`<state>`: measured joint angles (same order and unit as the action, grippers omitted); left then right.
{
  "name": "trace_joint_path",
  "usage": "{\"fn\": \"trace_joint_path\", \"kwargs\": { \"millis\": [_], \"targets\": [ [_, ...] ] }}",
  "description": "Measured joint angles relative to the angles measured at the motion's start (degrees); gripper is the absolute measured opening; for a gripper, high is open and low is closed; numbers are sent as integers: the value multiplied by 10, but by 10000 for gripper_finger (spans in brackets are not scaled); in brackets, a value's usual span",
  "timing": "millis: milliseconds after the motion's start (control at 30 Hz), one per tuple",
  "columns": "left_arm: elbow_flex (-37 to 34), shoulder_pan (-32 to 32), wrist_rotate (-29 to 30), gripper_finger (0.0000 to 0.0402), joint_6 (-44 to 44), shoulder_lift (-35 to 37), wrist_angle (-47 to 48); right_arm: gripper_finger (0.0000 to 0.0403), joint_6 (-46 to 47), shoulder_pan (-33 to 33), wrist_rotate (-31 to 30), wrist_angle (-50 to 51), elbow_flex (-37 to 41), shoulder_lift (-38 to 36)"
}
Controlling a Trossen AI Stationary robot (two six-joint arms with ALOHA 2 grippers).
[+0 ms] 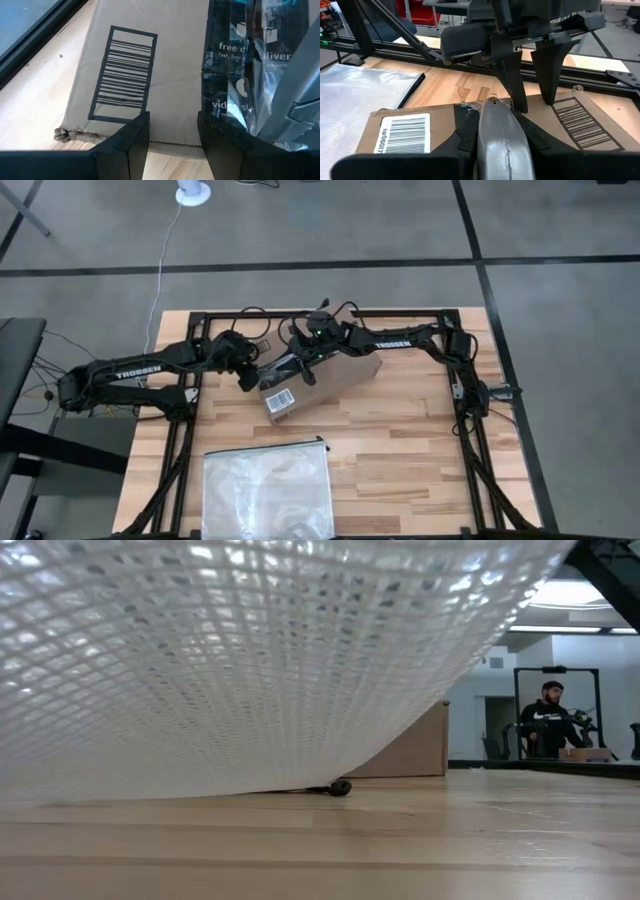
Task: Unpack boxes
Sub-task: Open the box using the cutter
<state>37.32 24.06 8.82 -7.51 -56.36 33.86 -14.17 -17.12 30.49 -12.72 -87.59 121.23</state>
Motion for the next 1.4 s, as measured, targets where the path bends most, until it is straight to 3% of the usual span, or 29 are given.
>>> {"fn": "trace_joint_path", "kwargs": {
  "millis": [400, 933, 1200, 1300, 1400],
  "targets": [
    [0, 0, -12, 152, 14, 0, 1, 61, -84, 0, 13, 73, -19, -2],
    [-1, 0, -26, 152, 28, 0, -2, 61, -104, -7, 20, 97, -35, 31],
    [3, -1, -24, 152, 33, 1, 14, 61, -199, -49, 1, 274, -90, -11],
    [-5, -2, -33, 152, 47, -1, 71, 61, -236, -72, -34, 350, -104, -18],
    [0, -6, -35, 152, 51, 1, 61, 61, -277, -86, -76, 431, -123, -20]
  ]
}}
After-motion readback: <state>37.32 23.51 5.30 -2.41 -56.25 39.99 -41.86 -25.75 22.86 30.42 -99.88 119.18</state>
